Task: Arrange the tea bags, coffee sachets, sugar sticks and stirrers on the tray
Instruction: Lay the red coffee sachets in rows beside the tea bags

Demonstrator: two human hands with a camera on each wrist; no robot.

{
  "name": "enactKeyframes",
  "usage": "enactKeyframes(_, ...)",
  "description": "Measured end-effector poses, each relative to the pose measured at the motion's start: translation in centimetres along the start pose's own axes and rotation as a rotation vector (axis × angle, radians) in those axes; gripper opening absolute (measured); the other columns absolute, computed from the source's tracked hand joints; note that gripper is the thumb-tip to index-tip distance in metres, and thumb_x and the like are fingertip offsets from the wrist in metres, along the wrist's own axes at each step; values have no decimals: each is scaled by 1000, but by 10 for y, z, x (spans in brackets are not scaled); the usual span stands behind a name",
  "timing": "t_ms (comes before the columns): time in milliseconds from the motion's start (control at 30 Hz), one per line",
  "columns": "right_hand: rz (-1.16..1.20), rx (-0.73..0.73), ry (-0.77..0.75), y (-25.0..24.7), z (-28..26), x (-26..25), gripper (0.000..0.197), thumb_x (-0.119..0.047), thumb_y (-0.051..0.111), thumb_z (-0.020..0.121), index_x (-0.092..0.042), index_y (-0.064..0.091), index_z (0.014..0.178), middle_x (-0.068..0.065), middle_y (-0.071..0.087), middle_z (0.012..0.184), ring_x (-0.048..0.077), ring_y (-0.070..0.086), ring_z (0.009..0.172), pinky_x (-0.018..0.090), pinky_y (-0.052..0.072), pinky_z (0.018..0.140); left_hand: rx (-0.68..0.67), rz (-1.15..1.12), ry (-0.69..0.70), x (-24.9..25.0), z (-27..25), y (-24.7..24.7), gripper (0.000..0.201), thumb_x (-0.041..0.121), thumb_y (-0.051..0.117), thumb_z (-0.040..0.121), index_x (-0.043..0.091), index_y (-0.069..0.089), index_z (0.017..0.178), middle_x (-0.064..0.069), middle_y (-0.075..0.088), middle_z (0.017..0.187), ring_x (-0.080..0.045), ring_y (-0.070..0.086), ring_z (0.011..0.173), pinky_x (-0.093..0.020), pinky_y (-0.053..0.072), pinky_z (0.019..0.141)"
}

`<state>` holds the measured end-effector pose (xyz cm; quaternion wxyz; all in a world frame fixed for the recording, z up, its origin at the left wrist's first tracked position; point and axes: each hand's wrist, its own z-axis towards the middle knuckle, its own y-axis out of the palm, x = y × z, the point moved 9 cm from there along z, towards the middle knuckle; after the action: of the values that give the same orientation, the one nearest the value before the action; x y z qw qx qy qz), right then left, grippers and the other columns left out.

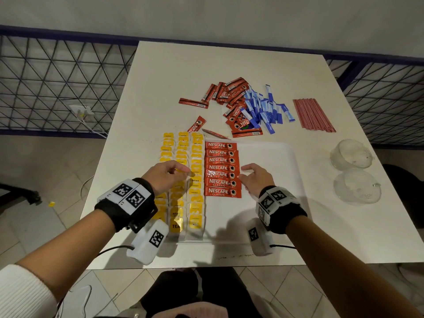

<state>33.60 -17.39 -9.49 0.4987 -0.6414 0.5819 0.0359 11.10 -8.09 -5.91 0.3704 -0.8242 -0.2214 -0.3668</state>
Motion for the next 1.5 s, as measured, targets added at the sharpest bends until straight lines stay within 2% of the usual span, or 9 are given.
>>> enactKeyframes(133,-123,-11,-124,-8,0,-28,23,-22,53,93,-17,56,115,5,57,101,18,55,90,25,39,76,3,25,11,9,4,-7,14,17,58,89,30,61,84,3,49,77,-9,47,63,-20,38,61)
enactKeyframes(367,-244,-1,-263,-35,23,-86,25,-20,51,94,-14,60,117,3,51,96,19,52,93,19,33,77,-3,186,17,50,29,-36,11,25,56,91,20,62,99,7,56,75,-7,49,61,-11,37,50)
enactKeyframes(567,-390,-6,-286,-56,57,-111,26,-19,50,95,-12,64,115,7,60,125,23,54,116,25,38,97,50,514,14,94,73,-59,30,33,51,93,18,62,116,-3,60,123,-21,54,113,-26,39,92)
enactKeyframes(767,-637,-100,-287,-47,97,-120,31,-13,46,95,-14,60,123,7,55,133,23,50,122,26,34,104,-64,740,92,122,114,-31,27,29,52,93,21,63,116,-2,60,123,-19,53,114,-26,39,95)
enactKeyframes(933,-825,-150,-250,-37,127,-113,30,-18,53,92,-12,61,120,8,62,122,24,59,109,30,46,95,-225,953,23,114,150,-3,30,27,56,91,22,61,120,-1,57,128,-20,52,119,-23,38,89)
enactKeyframes(1100,-913,-180,-294,-30,141,-110,33,-16,58,90,-9,57,122,11,59,121,25,59,108,31,47,90,-265,1159,61,107,179,20,32,36,71,76,40,59,106,7,57,121,-17,57,107,-24,41,85)
enactKeyframes(1333,-879,-286,-366,-32,142,-117,33,-20,67,84,-11,58,114,9,53,122,25,55,109,33,45,91,-366,1233,92,114,186,41,36,24,69,77,30,59,111,0,54,123,-24,56,109,-27,44,84)
enactKeyframes(1433,-804,-271,-425,-33,143,-124,26,-22,68,82,-15,59,106,4,50,116,19,50,97,28,41,80,-389,1169,112,113,191,44,19,26,67,79,41,55,80,6,49,104,-22,55,101,-28,41,78)
enactKeyframes(1500,-797,-247,-478,-31,145,-131,24,-23,68,81,-17,59,102,3,47,114,18,46,101,28,40,83,-378,1146,147,113,194,44,31,28,67,80,43,45,64,8,48,99,-21,53,93,-27,42,77)
